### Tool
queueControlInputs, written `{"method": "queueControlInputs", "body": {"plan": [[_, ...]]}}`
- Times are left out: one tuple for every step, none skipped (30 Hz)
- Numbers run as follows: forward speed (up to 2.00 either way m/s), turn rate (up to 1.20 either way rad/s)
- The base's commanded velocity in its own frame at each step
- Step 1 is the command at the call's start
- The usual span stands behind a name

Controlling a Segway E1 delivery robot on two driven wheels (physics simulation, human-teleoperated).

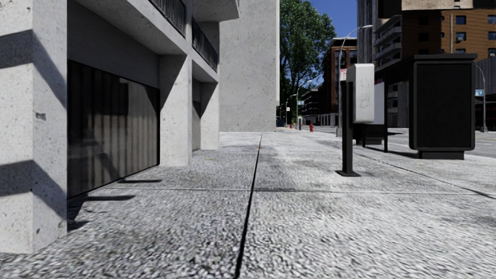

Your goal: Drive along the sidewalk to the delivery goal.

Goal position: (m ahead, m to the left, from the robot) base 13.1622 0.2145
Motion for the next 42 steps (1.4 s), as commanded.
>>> {"method": "queueControlInputs", "body": {"plan": [[1.99, 0.0], [1.99, 0.0], [1.99, 0.0], [1.99, 0.0], [1.99, 0.0], [1.99, 0.0], [1.99, 0.0], [1.99, 0.0], [1.99, 0.0], [1.99, 0.0], [1.99, 0.0], [1.99, 0.0], [1.99, 0.0], [1.99, 0.0], [1.99, 0.0], [1.99, 0.0], [1.99, 0.0], [1.99, 0.0], [1.99, 0.0], [1.99, 0.0], [1.99, 0.0], [1.99, 0.0], [1.99, 0.0], [1.99, 0.0], [1.99, 0.0], [1.99, 0.0], [1.99, 0.0], [1.99, 0.0], [1.99, 0.0], [1.99, 0.0], [1.99, 0.0], [1.99, 0.0], [1.99, 0.0], [1.99, 0.0], [1.99, 0.0], [1.99, 0.0], [1.99, 0.0], [1.99, 0.0], [1.99, 0.0], [1.99, 0.0], [1.99, 0.0], [1.99, 0.0]]}}
